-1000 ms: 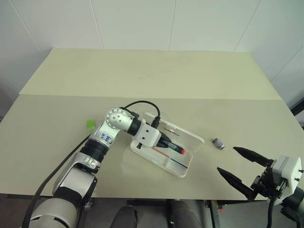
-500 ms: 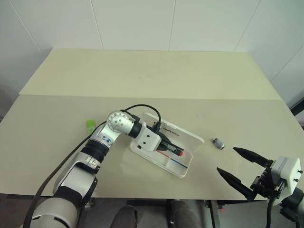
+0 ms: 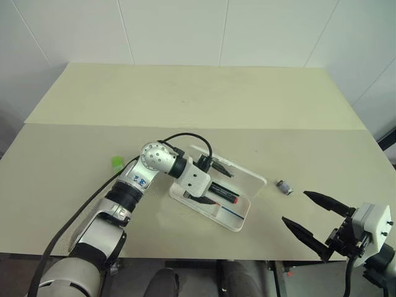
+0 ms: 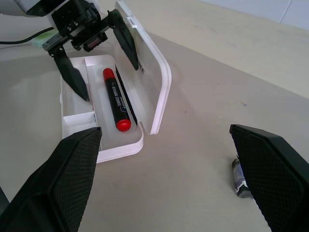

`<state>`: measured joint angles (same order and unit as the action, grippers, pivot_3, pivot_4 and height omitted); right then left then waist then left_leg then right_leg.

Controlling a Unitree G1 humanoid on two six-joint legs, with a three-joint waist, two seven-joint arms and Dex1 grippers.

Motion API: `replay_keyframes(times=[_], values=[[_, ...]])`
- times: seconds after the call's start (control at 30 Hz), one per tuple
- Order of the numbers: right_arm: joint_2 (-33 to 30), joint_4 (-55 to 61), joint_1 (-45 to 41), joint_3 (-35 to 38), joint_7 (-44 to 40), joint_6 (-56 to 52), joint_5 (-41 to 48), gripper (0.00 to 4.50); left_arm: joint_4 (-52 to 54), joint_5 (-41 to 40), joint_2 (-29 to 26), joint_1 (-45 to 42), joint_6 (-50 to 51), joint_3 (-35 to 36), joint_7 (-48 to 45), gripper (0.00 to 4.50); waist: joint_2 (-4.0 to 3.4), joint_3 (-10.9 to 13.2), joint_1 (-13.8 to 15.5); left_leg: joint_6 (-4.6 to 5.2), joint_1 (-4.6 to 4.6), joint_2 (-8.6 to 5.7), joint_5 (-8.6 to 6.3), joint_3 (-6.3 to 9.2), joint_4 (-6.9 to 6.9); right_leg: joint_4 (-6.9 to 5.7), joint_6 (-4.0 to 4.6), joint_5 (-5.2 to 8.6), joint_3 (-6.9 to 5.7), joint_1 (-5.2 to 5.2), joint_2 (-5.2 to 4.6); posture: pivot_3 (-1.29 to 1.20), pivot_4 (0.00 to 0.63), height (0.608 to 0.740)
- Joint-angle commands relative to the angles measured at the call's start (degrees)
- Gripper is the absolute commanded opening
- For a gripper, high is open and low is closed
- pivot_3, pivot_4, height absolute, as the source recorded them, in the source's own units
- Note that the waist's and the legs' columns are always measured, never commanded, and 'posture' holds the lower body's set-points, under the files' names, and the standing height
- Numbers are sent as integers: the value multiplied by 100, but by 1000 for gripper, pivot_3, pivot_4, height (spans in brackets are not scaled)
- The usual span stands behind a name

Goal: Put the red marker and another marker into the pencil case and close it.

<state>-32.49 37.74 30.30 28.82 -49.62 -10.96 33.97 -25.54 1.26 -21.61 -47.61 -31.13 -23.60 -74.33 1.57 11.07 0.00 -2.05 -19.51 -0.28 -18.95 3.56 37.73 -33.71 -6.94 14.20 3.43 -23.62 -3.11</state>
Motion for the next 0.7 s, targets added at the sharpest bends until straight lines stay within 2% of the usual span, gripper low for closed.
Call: replay_keyframes(times=[0.03, 0.4, 0.53, 0.63, 0.7], values=[[-18, 83, -16, 1, -3, 115, 41, 4500, 759, -497, -139, 121, 493, 63, -289, 4479, 0, 0, -3, 0, 1, 0, 0, 0, 0, -1, 0, 0, 1, 0, 0, 0, 150, 740], [-79, -32, -115, -7, -59, 119, 16, 4500, 2640, -1453, -511, 469, 2644, 245, -517, 4479, -1, 0, -5, 0, 8, 1, 0, -1, 1, -9, 6, 3, 2, 3, 1, 0, 150, 740], [-104, -65, -144, -8, -82, 112, 21, 4500, 3331, -2034, -677, 504, 3547, 405, -578, 4479, -1, 0, -6, 0, 9, 3, 0, 1, 1, -9, 8, 5, 1, 3, 2, 0, 150, 740], [-134, -94, -150, 8, -120, 105, 28, 4500, 3881, -2969, -646, 413, 4677, 771, -345, 4479, -1, 1, -7, 0, 9, 3, 0, 1, 1, -10, 9, 6, 1, 3, 3, 0, 150, 740], [-150, -89, -150, 17, -142, 92, 42, 4500, 4121, -3319, -664, 360, 5141, 987, -171, 4479, -2, 1, -9, 0, 9, 4, 0, 2, 1, -10, 9, 6, 1, 3, 3, 0, 150, 740]])
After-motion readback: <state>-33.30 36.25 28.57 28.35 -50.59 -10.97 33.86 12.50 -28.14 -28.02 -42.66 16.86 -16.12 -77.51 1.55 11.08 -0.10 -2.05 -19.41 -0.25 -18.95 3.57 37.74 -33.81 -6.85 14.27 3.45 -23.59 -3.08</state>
